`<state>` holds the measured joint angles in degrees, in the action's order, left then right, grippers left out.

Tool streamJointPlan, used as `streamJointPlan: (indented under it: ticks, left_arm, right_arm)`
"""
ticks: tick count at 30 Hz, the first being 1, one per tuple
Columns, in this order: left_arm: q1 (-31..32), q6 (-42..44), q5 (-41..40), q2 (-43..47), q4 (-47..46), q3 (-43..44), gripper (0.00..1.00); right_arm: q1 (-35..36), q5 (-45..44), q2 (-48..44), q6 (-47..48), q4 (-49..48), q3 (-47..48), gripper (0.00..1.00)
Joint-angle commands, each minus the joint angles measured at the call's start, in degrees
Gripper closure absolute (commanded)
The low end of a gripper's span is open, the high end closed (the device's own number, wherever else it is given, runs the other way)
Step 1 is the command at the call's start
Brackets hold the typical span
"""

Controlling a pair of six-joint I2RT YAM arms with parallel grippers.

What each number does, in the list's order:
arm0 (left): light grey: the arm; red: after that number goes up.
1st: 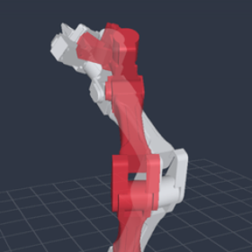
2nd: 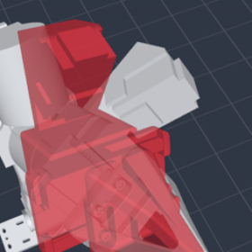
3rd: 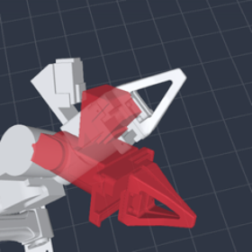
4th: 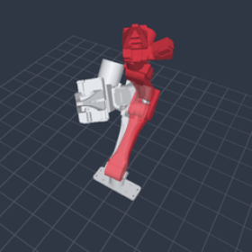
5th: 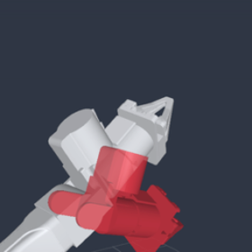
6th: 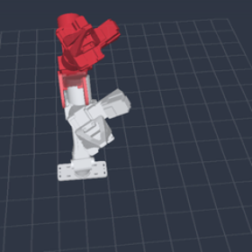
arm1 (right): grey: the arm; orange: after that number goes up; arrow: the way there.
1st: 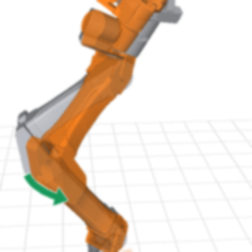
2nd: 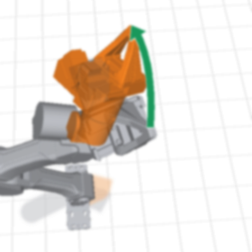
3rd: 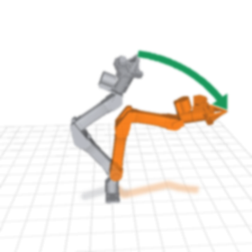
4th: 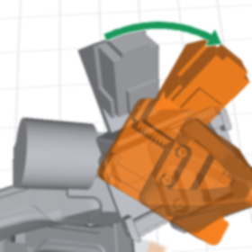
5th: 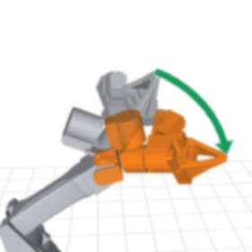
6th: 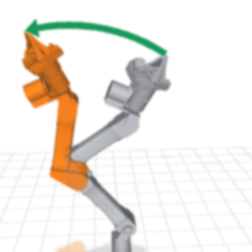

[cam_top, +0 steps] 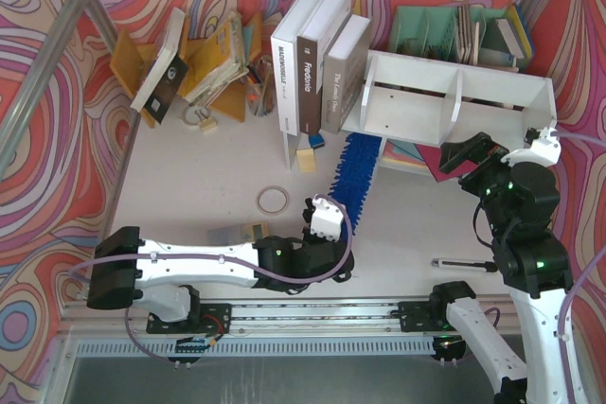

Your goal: Dust the bookshelf with a duster

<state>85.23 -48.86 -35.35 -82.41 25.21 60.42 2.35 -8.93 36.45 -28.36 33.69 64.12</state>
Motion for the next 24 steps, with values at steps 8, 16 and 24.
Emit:
streamJointPlan:
  ticks: [8,16,24]
  left_arm:
    - [-3.7,0.9,12.4,-2.1,-7.1,-4.2,1.00]
    - [-3.8,-0.7,14.4,-5.2,-4.9,-3.7,1.00]
    - [-3.4,0.4,7.8,3.7,-2.8,-4.3,1.00]
  right_arm:
    - [0.1,-0.2,0.0,0.2,-1.1,0.0,0.01]
    - [0.1,-0.2,0.0,0.2,-1.0,0.5,0.01]
    - [0.1,-0.1,0.6,0.4,-1.1,1.2,0.01]
